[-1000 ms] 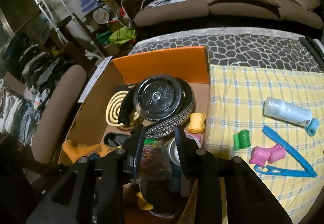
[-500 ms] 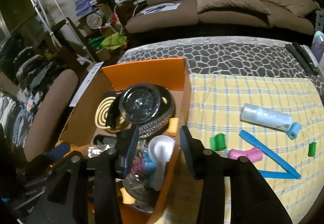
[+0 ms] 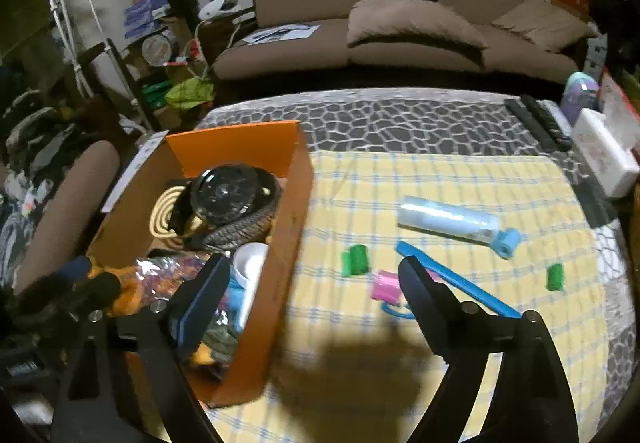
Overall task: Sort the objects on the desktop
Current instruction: 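Open both tools to drop the scoop and rubber-band bag into the box, then move both tools back over the table toward the remaining rollers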
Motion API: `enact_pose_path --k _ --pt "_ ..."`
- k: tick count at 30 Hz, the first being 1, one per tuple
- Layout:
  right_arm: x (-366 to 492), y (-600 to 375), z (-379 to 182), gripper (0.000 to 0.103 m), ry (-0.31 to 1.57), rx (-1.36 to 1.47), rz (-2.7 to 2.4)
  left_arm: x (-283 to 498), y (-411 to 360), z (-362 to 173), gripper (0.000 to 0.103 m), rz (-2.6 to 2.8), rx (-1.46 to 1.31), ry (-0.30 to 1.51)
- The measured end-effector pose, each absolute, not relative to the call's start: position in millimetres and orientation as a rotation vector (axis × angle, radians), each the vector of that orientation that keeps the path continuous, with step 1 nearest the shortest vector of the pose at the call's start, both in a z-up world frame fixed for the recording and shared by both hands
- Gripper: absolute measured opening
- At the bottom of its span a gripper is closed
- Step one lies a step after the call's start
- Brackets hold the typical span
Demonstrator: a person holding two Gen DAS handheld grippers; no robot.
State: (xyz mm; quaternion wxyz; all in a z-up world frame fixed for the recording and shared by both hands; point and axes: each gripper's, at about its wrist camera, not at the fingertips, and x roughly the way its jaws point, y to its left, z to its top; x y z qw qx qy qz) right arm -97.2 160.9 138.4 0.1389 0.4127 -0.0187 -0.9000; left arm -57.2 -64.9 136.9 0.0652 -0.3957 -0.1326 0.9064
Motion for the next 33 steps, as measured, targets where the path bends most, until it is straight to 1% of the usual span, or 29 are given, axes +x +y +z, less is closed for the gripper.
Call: enact_pose_path --k 3,4,10,16,24,33 --pt "-87.7 167.8 139.7 0.101 -0.025 1.188 -2.639 -56.9 -60.2 137.1 0.103 2.726 -1.192 -0.396" --pt "-85.3 169.7 139.8 0.102 -0.017 1.186 -2.649 -56.9 -57.5 137.2 0.103 2.723 -1.191 -0.39" --pt "-79.1 185.1 133.1 0.102 0.028 1.222 -2.661 -57.9 -33.3 138.3 0.103 2.7 -1.174 -0.348" --pt "-81.2 210.0 126.1 0.102 0.015 1.254 -2.671 -58.7 -0.7 136.1 0.103 2.654 -1.155 -0.298" --pt "-91.0 274.2 112.7 0.102 -0.065 1.327 -2.726 -60.7 56.6 128.8 0.103 2.574 -1.152 -0.209" --pt "-101.4 348.7 94.3 0.102 -0.173 1.411 -2.783 -63.0 115.6 107.9 0.103 2.5 -1.172 -0.09"
